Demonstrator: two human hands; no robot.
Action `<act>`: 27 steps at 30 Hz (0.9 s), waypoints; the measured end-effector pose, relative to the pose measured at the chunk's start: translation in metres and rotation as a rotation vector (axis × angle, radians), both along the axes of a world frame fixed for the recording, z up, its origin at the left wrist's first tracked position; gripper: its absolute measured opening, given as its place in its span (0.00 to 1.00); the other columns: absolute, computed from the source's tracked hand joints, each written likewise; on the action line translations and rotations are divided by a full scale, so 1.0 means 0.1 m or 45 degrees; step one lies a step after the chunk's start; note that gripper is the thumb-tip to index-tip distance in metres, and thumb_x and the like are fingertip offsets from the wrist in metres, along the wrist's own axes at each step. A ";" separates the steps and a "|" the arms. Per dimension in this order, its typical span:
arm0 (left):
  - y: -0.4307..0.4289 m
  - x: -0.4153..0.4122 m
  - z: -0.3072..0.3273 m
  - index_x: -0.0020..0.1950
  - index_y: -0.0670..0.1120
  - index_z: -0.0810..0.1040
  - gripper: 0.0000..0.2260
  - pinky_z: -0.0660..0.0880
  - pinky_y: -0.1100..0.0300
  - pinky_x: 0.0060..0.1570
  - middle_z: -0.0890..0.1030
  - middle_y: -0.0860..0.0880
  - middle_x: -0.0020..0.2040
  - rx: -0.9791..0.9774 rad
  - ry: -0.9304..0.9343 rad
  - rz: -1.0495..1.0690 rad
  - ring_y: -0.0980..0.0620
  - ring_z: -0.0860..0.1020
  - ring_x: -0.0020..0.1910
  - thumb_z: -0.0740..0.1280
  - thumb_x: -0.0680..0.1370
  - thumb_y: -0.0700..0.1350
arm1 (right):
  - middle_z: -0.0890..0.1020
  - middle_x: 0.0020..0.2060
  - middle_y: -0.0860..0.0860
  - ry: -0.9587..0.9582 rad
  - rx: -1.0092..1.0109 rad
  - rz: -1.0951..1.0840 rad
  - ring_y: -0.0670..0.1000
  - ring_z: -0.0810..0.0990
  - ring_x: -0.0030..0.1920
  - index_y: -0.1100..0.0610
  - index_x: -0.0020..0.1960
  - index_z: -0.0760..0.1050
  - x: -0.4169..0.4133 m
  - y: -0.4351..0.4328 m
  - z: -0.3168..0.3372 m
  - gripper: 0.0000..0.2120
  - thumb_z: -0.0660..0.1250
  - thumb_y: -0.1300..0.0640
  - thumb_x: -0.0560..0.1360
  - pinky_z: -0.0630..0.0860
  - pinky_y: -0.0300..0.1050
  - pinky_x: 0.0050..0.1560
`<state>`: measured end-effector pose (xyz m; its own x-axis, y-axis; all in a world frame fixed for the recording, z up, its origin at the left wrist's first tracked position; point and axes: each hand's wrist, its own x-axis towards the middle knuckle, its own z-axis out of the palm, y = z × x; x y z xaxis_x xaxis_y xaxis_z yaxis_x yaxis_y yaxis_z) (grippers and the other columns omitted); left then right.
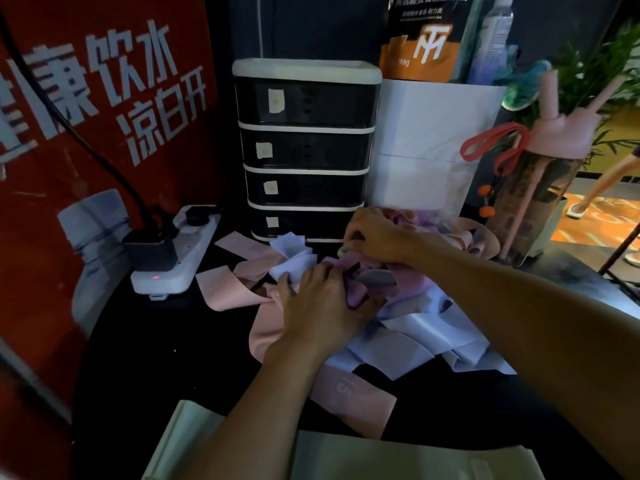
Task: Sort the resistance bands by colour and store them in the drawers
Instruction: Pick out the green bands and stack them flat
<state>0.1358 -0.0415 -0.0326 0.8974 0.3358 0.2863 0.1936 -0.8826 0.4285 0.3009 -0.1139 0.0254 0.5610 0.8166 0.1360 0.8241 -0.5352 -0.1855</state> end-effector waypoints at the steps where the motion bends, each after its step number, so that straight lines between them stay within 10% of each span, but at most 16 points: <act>1: 0.00 0.00 0.01 0.61 0.55 0.74 0.33 0.58 0.39 0.68 0.76 0.57 0.61 -0.026 -0.009 0.002 0.53 0.69 0.67 0.54 0.66 0.74 | 0.75 0.47 0.47 -0.007 0.033 -0.016 0.54 0.76 0.53 0.51 0.43 0.81 0.00 -0.02 0.02 0.05 0.67 0.56 0.75 0.72 0.54 0.60; 6: -0.04 -0.05 0.16 0.65 0.56 0.70 0.25 0.60 0.39 0.67 0.73 0.54 0.63 -0.218 -0.125 -0.009 0.49 0.70 0.67 0.66 0.72 0.65 | 0.79 0.45 0.54 -0.085 0.146 0.036 0.59 0.80 0.45 0.59 0.44 0.79 -0.16 -0.17 0.34 0.08 0.61 0.64 0.73 0.77 0.53 0.47; 12: -0.12 -0.12 0.48 0.65 0.52 0.72 0.22 0.63 0.41 0.68 0.73 0.52 0.62 -0.309 -0.358 -0.014 0.46 0.73 0.63 0.57 0.73 0.58 | 0.77 0.46 0.57 -0.184 0.612 -0.043 0.52 0.74 0.45 0.61 0.44 0.77 -0.36 -0.45 0.89 0.08 0.60 0.69 0.75 0.68 0.42 0.43; 20: -0.08 -0.25 0.97 0.63 0.52 0.76 0.19 0.72 0.45 0.64 0.76 0.52 0.62 -0.657 -0.799 -0.086 0.51 0.75 0.61 0.59 0.75 0.54 | 0.68 0.67 0.56 -0.335 0.616 0.063 0.53 0.75 0.53 0.63 0.50 0.77 -0.85 -0.70 1.23 0.09 0.59 0.70 0.78 0.70 0.35 0.46; 24: -0.04 -0.42 1.26 0.47 0.52 0.83 0.13 0.77 0.50 0.59 0.84 0.52 0.48 -0.845 -0.684 -0.213 0.49 0.82 0.53 0.59 0.77 0.51 | 0.71 0.65 0.60 -0.357 0.488 0.150 0.57 0.74 0.59 0.60 0.49 0.75 -1.11 -0.69 1.19 0.07 0.61 0.69 0.78 0.66 0.30 0.53; 27: -0.09 -0.63 1.44 0.49 0.44 0.83 0.13 0.80 0.48 0.53 0.85 0.40 0.48 -1.239 -0.513 -0.312 0.40 0.84 0.49 0.59 0.83 0.44 | 0.72 0.66 0.58 -0.324 0.463 0.221 0.59 0.71 0.64 0.60 0.45 0.79 -1.28 -0.69 1.14 0.07 0.62 0.65 0.75 0.66 0.44 0.64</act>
<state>0.0729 -0.0509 0.1116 0.8703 0.4031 0.2830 -0.2540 -0.1248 0.9591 0.1728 -0.1828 0.1397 0.3325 0.7690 0.5460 0.9390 -0.3237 -0.1159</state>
